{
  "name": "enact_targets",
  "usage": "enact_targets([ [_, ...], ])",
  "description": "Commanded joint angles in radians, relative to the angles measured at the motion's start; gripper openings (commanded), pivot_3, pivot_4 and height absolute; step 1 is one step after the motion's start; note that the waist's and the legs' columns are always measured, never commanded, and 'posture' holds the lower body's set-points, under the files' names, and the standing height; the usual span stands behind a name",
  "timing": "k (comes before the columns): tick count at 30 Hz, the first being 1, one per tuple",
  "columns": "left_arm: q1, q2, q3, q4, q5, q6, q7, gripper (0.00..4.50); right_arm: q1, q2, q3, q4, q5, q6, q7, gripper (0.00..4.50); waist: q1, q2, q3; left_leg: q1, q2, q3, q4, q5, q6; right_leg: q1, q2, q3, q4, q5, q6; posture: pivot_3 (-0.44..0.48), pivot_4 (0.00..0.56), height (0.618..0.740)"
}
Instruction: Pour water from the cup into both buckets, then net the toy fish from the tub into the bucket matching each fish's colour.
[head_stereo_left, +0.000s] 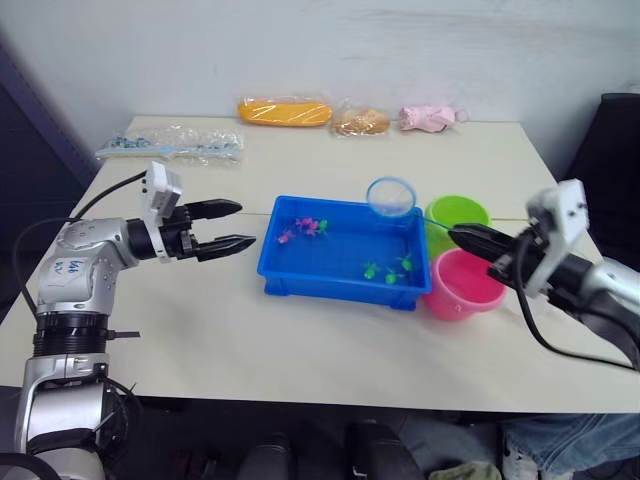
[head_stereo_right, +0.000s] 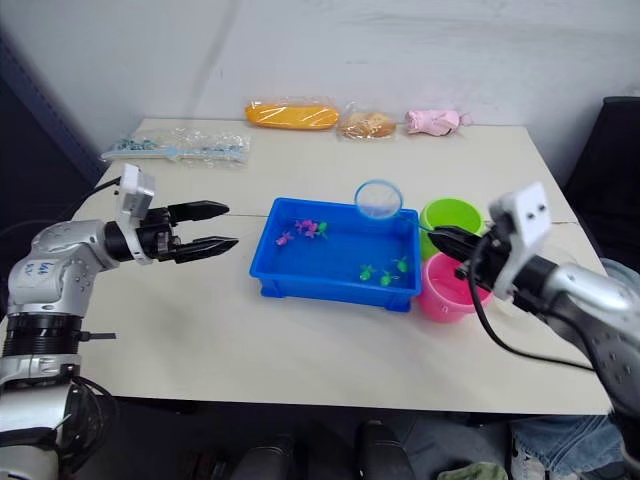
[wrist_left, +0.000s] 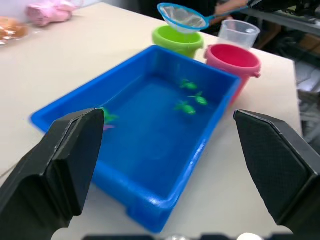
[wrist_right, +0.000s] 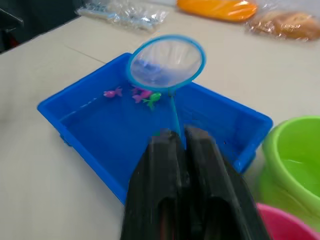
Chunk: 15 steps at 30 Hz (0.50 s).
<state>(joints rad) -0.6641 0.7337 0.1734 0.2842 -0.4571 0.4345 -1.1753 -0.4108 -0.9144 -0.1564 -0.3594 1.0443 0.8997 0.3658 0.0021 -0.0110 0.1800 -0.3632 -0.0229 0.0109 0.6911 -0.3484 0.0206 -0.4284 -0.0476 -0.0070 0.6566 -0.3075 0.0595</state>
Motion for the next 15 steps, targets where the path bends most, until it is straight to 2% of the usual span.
enact_targets([
  [1, 0.0, 0.022, 0.021, -0.038, 0.004, -0.008, 0.033, 4.48, -0.142, 0.045, 0.134, 0.074, -0.028, 0.156, 0.004, 0.0, -0.002, 0.0, 0.0, -0.002, 0.0, -0.001, 0.0, 0.0, 0.0, -0.001, 0.0, 0.0, -0.001, 0.0, 0.0, 0.0, 0.15, 0.74],
  [5, -0.003, 0.038, 0.02, -0.055, 0.007, 0.001, 0.054, 4.48, -0.268, 0.154, 0.223, 0.173, -0.096, 0.233, -0.001, 0.0, -0.003, 0.0, 0.0, -0.01, 0.0, -0.001, 0.002, 0.0, 0.0, -0.008, -0.001, -0.002, 0.0, 0.0, 0.0, 0.0, 0.15, 0.74],
  [9, 0.0, 0.059, 0.026, -0.056, 0.009, 0.001, 0.062, 4.48, -0.32, 0.213, 0.284, 0.197, -0.176, 0.25, 0.029, 0.0, -0.004, 0.0, 0.0, -0.021, 0.0, -0.001, 0.004, 0.0, 0.0, -0.019, -0.001, -0.002, 0.004, 0.0, 0.001, 0.0, 0.15, 0.74],
  [15, 0.02, 0.075, 0.036, -0.085, -0.005, 0.015, 0.071, 4.48, -0.346, 0.232, 0.344, 0.21, -0.339, 0.124, 0.129, 0.0, -0.005, 0.0, 0.0, -0.024, -0.001, -0.002, 0.006, 0.0, 0.0, -0.02, -0.001, -0.004, 0.004, 0.001, 0.001, 0.0, 0.15, 0.74],
])
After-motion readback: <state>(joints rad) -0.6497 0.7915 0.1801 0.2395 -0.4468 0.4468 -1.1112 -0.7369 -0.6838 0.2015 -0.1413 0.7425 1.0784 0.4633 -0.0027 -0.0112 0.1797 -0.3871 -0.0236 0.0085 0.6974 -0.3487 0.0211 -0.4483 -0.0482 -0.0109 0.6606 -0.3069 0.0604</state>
